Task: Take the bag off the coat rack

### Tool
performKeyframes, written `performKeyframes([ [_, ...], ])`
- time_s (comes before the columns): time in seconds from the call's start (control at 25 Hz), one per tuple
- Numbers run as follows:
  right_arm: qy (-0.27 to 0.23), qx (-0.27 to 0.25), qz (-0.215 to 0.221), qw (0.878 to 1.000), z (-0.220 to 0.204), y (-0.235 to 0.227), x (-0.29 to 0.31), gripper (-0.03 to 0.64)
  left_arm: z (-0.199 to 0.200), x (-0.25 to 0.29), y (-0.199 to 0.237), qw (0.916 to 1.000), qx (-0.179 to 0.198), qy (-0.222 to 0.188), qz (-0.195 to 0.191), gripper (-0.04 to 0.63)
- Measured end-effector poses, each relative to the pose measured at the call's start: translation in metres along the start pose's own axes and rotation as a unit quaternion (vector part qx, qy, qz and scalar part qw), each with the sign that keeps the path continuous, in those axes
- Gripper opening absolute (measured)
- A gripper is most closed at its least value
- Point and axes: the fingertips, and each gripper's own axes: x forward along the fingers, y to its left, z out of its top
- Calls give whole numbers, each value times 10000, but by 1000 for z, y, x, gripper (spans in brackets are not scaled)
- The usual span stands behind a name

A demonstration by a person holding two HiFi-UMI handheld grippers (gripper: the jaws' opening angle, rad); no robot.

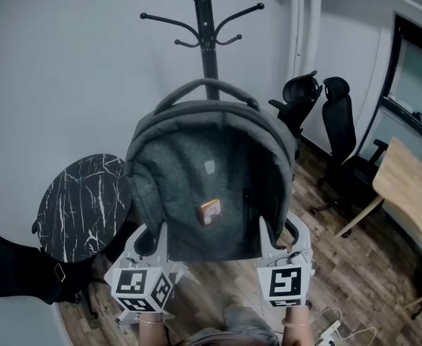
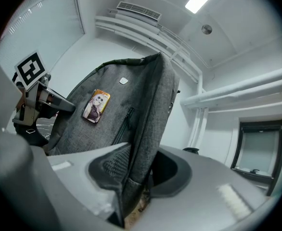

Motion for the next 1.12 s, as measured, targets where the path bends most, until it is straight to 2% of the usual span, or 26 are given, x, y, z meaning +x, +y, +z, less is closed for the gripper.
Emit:
performKeyframes([
  [1.12,-109,-164,-96,9998,7,5,-103,114,-2,-88,-45,9998,36,-178,-26,67],
])
